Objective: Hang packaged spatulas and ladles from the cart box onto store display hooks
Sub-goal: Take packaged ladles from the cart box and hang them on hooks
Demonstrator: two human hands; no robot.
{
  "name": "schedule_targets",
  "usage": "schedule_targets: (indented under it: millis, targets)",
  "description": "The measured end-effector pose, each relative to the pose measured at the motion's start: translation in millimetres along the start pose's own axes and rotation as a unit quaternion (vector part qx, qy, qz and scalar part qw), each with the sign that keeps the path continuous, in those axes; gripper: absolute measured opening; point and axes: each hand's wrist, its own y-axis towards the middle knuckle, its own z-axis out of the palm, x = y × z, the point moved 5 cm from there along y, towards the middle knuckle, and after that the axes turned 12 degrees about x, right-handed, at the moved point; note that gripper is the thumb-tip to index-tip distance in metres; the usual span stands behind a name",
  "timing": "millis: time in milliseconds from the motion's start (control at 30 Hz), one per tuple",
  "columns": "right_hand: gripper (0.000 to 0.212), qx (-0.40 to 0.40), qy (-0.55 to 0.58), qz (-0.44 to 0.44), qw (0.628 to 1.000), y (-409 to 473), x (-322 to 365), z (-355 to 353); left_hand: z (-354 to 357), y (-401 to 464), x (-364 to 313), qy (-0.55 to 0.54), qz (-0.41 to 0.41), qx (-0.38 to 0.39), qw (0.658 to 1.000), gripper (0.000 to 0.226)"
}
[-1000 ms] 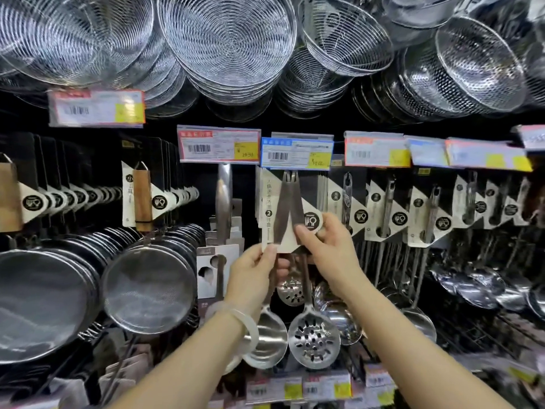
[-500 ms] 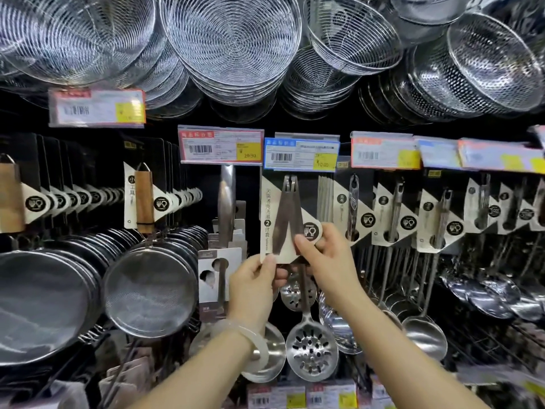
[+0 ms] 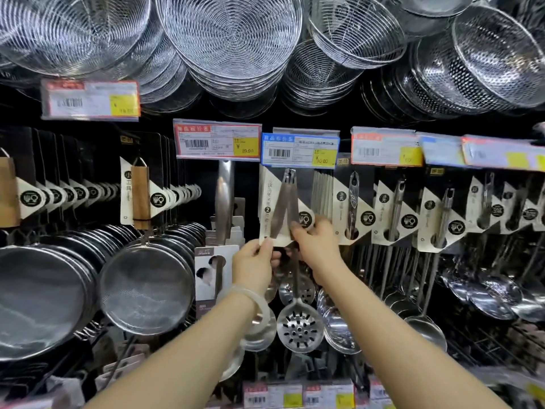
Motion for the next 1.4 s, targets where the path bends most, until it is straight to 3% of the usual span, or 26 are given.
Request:
schedule_targets:
  millis: [267,400,467,567,700,900,1100,1267,1400]
  targets:
    - [0.029,-0.047,-0.102,0.049,0.992,40.8,-11.6,-0.9,6.7,42.6,10.8,0.230,-0.044,-0.042,0.971,0.027]
    - [0.025,-0.006,-0.184,0.079,0.980,55.4,-12.4,4.6,9.1,65.1,18.4,0.258,-0.048,-0.027,0.965,0.019]
    - [0.027,-0.018,-0.166,0.067,0.984,60.0,-14.4,5.1,10.0,75.0,21.2,0.292,-0.052,-0.018,0.955,0.019]
    - [0.036,-0.046,-0.106,0.063,0.991,63.3,-17.9,4.6,11.4,82.9,23.9,0.270,-0.066,-0.020,0.960,0.016]
    - [0.039,-0.042,-0.118,0.078,0.989,62.5,-20.4,3.8,14.4,79.4,25.1,0.256,-0.068,-0.024,0.964,0.024]
    - [0.057,0.026,-0.170,0.166,0.971,38.8,-33.4,14.4,15.3,40.3,26.6,0.250,-0.037,0.015,0.968,0.043]
    - [0.024,0.171,-0.293,0.118,0.933,-23.5,-46.0,19.5,16.0,-9.5,28.5,0.398,0.073,0.132,0.905,0.062]
    - [0.038,0.179,-0.461,0.008,0.869,-76.6,-35.1,-11.1,15.3,-34.2,48.1,0.555,0.068,0.186,0.808,0.070]
    - [0.047,0.178,-0.522,0.039,0.833,-112.2,-44.4,-42.5,46.2,-63.5,52.6,0.633,0.099,0.203,0.740,0.073]
